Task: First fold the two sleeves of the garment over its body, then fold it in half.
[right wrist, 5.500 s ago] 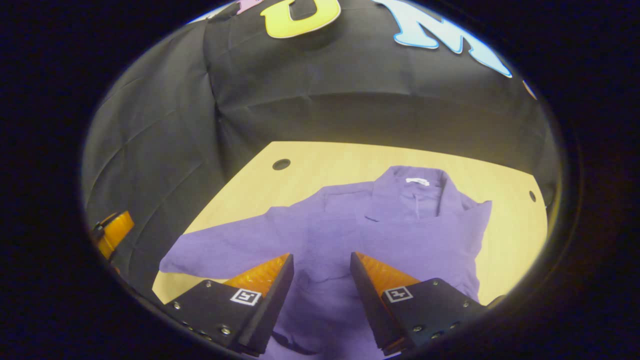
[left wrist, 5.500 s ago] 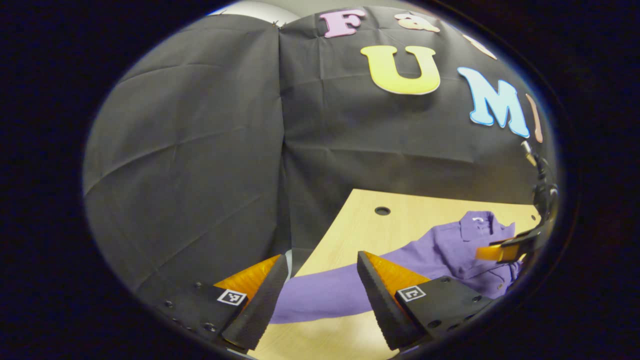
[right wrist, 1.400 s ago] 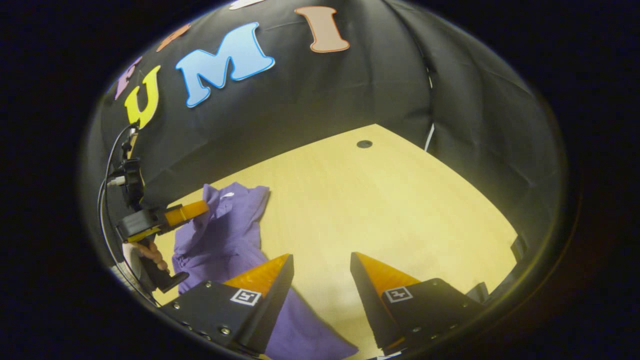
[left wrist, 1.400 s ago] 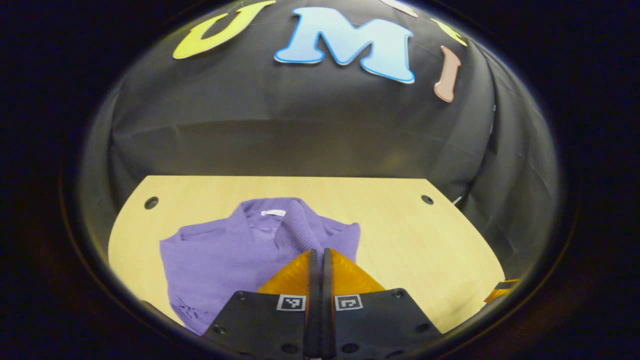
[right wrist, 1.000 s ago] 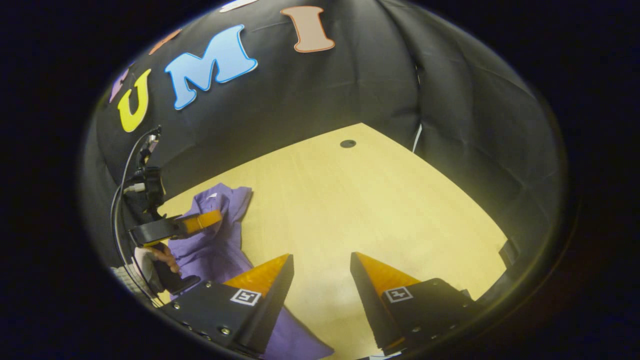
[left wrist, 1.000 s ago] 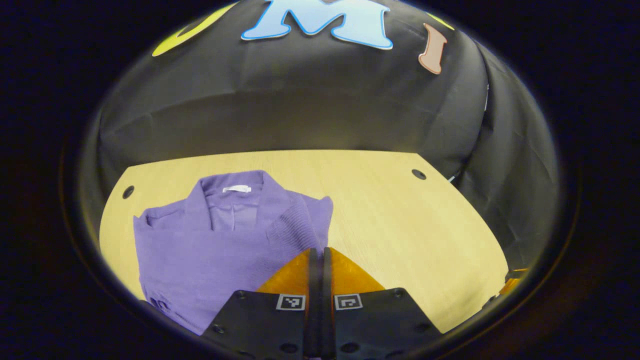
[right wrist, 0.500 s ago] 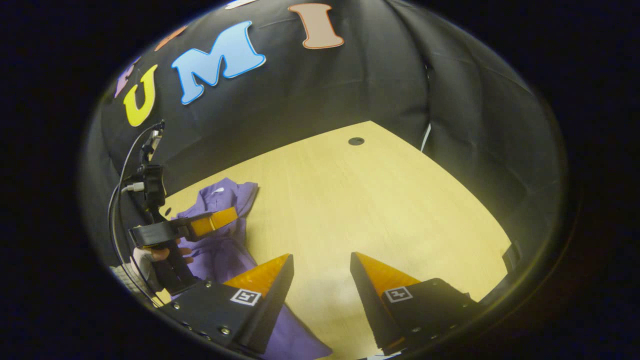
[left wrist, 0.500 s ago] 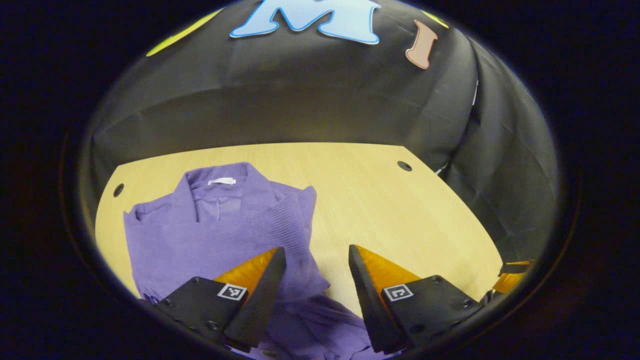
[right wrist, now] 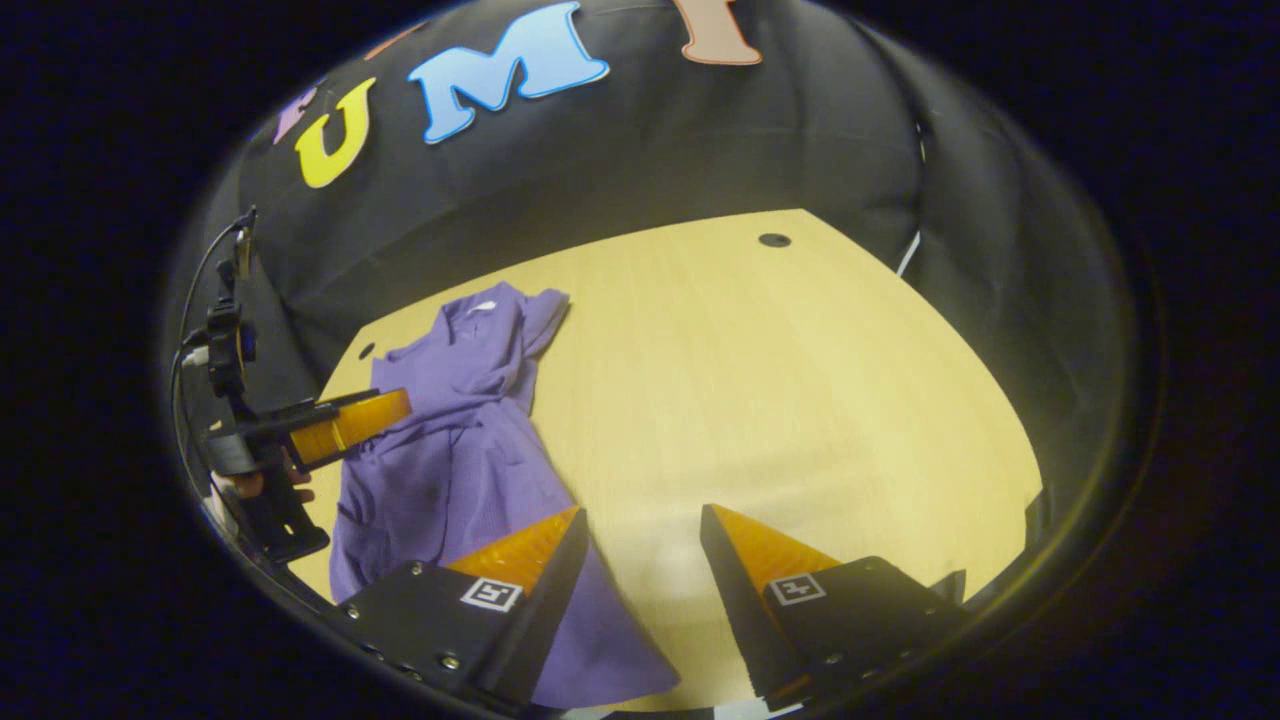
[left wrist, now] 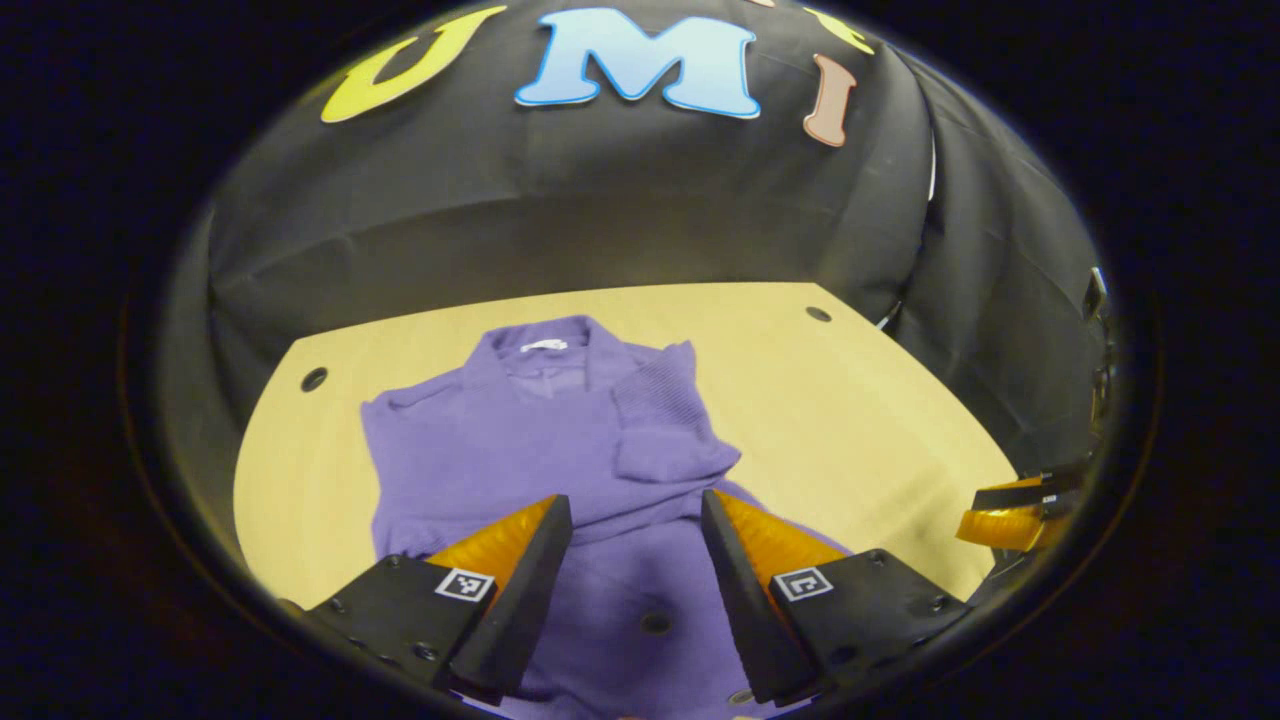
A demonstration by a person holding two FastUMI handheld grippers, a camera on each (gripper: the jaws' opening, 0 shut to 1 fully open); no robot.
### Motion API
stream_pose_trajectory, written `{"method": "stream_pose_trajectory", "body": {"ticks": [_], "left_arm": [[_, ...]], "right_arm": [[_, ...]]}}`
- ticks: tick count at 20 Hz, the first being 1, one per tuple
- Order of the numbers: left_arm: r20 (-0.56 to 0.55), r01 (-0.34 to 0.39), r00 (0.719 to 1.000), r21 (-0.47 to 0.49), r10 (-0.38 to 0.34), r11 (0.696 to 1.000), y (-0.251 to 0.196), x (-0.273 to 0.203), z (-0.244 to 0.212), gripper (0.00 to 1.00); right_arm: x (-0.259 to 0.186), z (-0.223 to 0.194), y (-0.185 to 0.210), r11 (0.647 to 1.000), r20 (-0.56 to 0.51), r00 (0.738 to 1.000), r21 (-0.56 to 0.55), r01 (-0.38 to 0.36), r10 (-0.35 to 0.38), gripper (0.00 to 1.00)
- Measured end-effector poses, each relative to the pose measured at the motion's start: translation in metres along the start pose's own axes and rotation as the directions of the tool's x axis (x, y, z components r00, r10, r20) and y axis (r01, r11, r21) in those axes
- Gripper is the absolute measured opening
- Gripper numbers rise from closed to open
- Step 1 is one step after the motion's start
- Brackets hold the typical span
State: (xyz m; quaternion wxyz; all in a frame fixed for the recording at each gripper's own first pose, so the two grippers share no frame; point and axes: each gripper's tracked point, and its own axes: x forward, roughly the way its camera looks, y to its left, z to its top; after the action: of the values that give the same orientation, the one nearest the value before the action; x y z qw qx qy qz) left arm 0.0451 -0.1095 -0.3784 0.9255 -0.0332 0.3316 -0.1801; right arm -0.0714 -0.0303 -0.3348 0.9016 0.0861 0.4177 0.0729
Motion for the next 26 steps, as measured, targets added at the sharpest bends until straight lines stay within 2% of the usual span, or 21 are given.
{"method": "stream_pose_trajectory", "body": {"ticks": [2, 3, 4, 6, 7, 8, 9, 15, 20, 24, 25, 26], "left_arm": [[-0.017, -0.037, 0.999, -0.020, 0.036, 0.999, 0.023, -0.023, -0.021, 0.87], [-0.031, -0.055, 0.998, -0.027, 0.054, 0.998, 0.033, -0.034, -0.035, 0.91], [-0.042, -0.069, 0.997, -0.035, 0.068, 0.997, 0.042, -0.046, -0.048, 0.82], [-0.070, -0.098, 0.993, -0.054, 0.094, 0.994, 0.058, -0.072, -0.074, 0.82], [-0.083, -0.115, 0.990, -0.060, 0.110, 0.991, 0.065, -0.085, -0.087, 0.87], [-0.094, -0.129, 0.988, -0.065, 0.122, 0.990, 0.072, -0.098, -0.099, 0.87], [-0.106, -0.141, 0.985, -0.068, 0.134, 0.988, 0.076, -0.110, -0.110, 0.93], [-0.201, -0.201, 0.963, -0.080, 0.182, 0.976, 0.096, -0.164, -0.178, 0.97], [-0.280, -0.225, 0.940, -0.080, 0.194, 0.971, 0.099, -0.178, -0.223, 0.98], [-0.319, -0.229, 0.926, -0.059, 0.199, 0.972, 0.102, -0.172, -0.236, 0.99], [-0.331, -0.232, 0.922, -0.054, 0.202, 0.971, 0.103, -0.169, -0.239, 0.98], [-0.334, -0.230, 0.922, -0.061, 0.197, 0.971, 0.101, -0.168, -0.239, 0.99]], "right_arm": [[0.000, -0.013, 0.009, 0.999, -0.036, 0.999, -0.034, -0.015, 0.014, 0.75], [0.000, -0.021, 0.013, 0.998, -0.055, 0.998, -0.051, -0.022, 0.019, 0.75], [0.000, -0.028, 0.016, 0.997, -0.073, 0.997, -0.065, -0.030, 0.025, 0.75], [0.002, -0.038, 0.024, 0.996, -0.107, 0.994, -0.081, -0.044, 0.035, 0.75], [0.003, -0.046, 0.027, 0.995, -0.127, 0.991, -0.086, -0.051, 0.040, 0.75], [0.004, -0.052, 0.030, 0.994, -0.146, 0.988, -0.092, -0.059, 0.045, 0.75], [0.005, -0.059, 0.033, 0.993, -0.163, 0.985, -0.100, -0.065, 0.048, 0.75], [0.003, -0.094, 0.044, 0.981, -0.252, 0.966, -0.167, -0.096, 0.051, 0.75], [0.005, -0.115, 0.056, 0.973, -0.323, 0.944, -0.192, -0.130, 0.063, 0.76], [0.010, -0.123, 0.053, 0.971, -0.347, 0.937, -0.207, -0.117, 0.039, 0.78], [0.011, -0.124, 0.052, 0.971, -0.355, 0.935, -0.211, -0.112, 0.030, 0.75], [0.012, -0.127, 0.050, 0.970, -0.365, 0.931, -0.220, -0.101, 0.014, 0.77]]}}
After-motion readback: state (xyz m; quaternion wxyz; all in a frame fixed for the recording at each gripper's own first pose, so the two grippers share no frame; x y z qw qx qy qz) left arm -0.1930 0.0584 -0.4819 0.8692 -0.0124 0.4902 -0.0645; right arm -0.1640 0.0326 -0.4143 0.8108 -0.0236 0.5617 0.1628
